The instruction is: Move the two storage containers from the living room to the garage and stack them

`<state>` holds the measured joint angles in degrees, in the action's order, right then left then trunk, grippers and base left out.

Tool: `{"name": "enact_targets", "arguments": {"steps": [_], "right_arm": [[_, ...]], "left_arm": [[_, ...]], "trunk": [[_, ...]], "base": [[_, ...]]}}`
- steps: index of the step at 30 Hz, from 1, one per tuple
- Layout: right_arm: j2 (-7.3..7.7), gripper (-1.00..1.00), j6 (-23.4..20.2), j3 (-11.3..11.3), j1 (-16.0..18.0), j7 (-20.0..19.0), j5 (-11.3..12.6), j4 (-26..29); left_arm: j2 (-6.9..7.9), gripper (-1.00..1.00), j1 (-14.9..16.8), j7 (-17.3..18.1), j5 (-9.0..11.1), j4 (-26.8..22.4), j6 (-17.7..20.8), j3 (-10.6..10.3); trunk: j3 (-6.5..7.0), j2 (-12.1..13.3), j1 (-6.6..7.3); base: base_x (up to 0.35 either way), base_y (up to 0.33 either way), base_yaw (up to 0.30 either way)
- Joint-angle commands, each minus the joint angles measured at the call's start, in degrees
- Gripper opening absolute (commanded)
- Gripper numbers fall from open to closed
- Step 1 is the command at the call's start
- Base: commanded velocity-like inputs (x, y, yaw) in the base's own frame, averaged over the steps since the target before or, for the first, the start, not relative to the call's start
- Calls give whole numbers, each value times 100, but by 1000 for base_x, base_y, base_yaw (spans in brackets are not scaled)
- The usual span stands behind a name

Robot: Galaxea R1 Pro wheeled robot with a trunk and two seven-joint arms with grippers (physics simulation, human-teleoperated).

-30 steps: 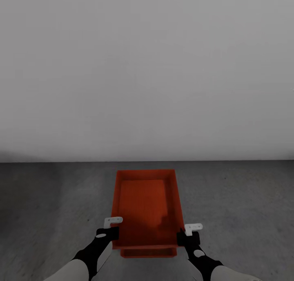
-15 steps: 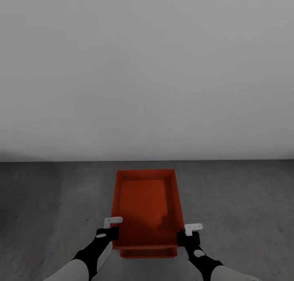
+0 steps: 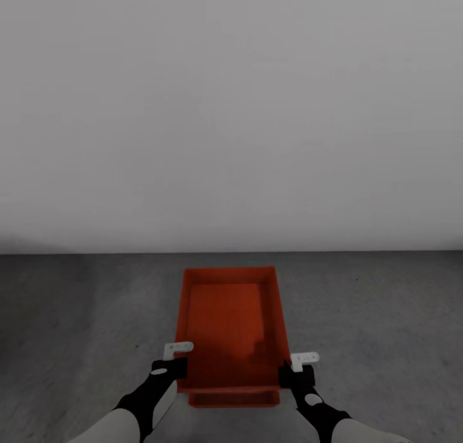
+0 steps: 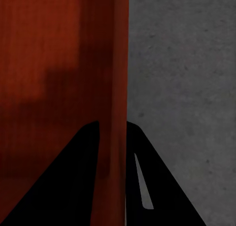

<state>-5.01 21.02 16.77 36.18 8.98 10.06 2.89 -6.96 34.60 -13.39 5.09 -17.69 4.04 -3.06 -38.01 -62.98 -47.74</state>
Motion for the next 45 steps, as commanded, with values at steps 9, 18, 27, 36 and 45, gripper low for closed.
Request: {"name": "enact_targets", "arguments": {"steps": [9, 18, 27, 36, 45], "right_arm": [[0, -100, 59, -148, 3, 77, 190, -17], [0, -100, 60, -148, 3, 73, 191, -17], [0, -100, 60, -148, 3, 72, 190, -17], [-3, -100, 51, -131, 3, 62, -114, -17], [18, -100, 60, -901, 3, 12, -907, -17]], "left_arm": [[1, -100, 3, -59, 18, -24, 35, 51], [1, -100, 3, -59, 18, -24, 35, 51], [1, -100, 3, -59, 18, -24, 35, 51], [6, -100, 4, -59, 39, -25, 37, -16], [10, -100, 3, -59, 62, -24, 36, -35]], "trunk": [[-166, -365, -198], [-328, -726, -396], [-489, -1087, -594], [-597, -1327, -725], [-597, -1327, -725]], "base": [[0, 0, -94], [0, 0, -13], [0, 0, 0], [0, 0, 0], [0, 0, 0]]}}
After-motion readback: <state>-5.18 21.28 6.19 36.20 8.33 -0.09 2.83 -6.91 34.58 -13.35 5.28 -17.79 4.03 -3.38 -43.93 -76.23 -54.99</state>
